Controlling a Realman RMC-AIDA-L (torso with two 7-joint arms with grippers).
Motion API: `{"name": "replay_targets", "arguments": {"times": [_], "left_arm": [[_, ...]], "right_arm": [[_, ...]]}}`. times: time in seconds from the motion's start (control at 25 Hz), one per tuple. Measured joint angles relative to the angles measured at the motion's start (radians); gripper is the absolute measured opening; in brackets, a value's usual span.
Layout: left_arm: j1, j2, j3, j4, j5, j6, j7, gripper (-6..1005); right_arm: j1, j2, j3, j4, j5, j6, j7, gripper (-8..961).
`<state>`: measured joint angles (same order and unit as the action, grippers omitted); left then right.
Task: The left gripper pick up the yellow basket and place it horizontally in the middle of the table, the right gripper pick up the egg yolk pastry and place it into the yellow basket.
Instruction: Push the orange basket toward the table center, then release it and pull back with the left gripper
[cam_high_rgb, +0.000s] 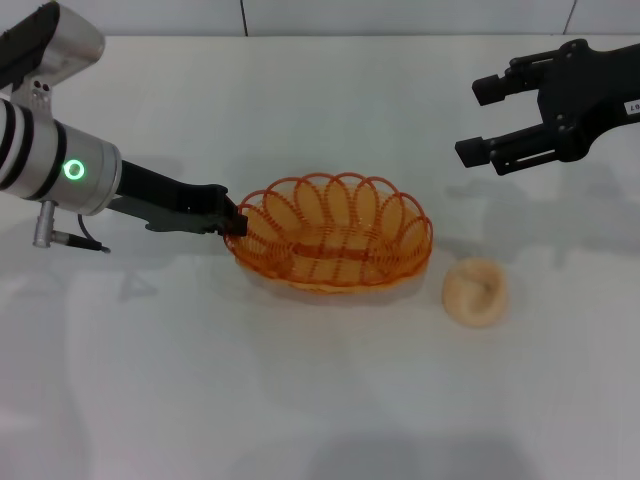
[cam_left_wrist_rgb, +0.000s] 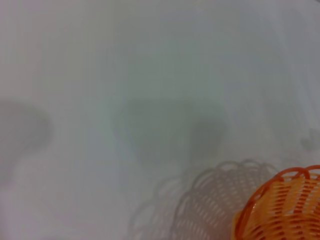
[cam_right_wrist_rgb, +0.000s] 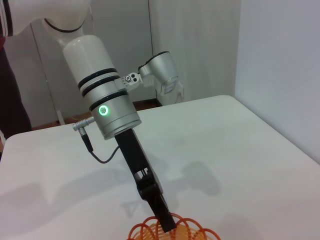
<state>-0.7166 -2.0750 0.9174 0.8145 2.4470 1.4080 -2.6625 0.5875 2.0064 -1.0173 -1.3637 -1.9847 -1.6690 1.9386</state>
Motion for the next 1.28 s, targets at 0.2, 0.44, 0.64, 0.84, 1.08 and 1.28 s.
{"name": "replay_targets", "arguments": {"times": [0.2,0.44,0.64,0.84,1.08,1.28], "left_arm": [[-0.001,0.0,0.002,0.0,0.0,0.0,0.0,93],[-0.003,0.0,0.007,0.0,-0.001,0.0,-0.002,99],[-0.003,-0.001,0.007,-0.001,-0.007,0.0,-0.004,104],[-0.003,-0.002,0.004,-0.002,-0.013,0.0,-0.012,109],[0.009,0.002,0.003,-0.001,-0.083,0.0,0.0,176],[0.029,0.015,-0.004,0.006,-0.121,0.002,0.007,334]], "right_arm": [[0.002,0.0,-0.002,0.0,0.0,0.0,0.0,769],[0.007,0.0,-0.004,0.0,-0.001,0.0,0.0,768],[0.008,0.0,-0.004,0.0,-0.001,0.0,0.001,768],[0.008,0.0,-0.004,0.0,-0.001,0.0,0.001,768],[0.007,0.001,-0.002,0.0,0.0,0.0,0.0,769],[0.006,0.001,0.002,0.0,0.0,0.001,0.0,768]]}}
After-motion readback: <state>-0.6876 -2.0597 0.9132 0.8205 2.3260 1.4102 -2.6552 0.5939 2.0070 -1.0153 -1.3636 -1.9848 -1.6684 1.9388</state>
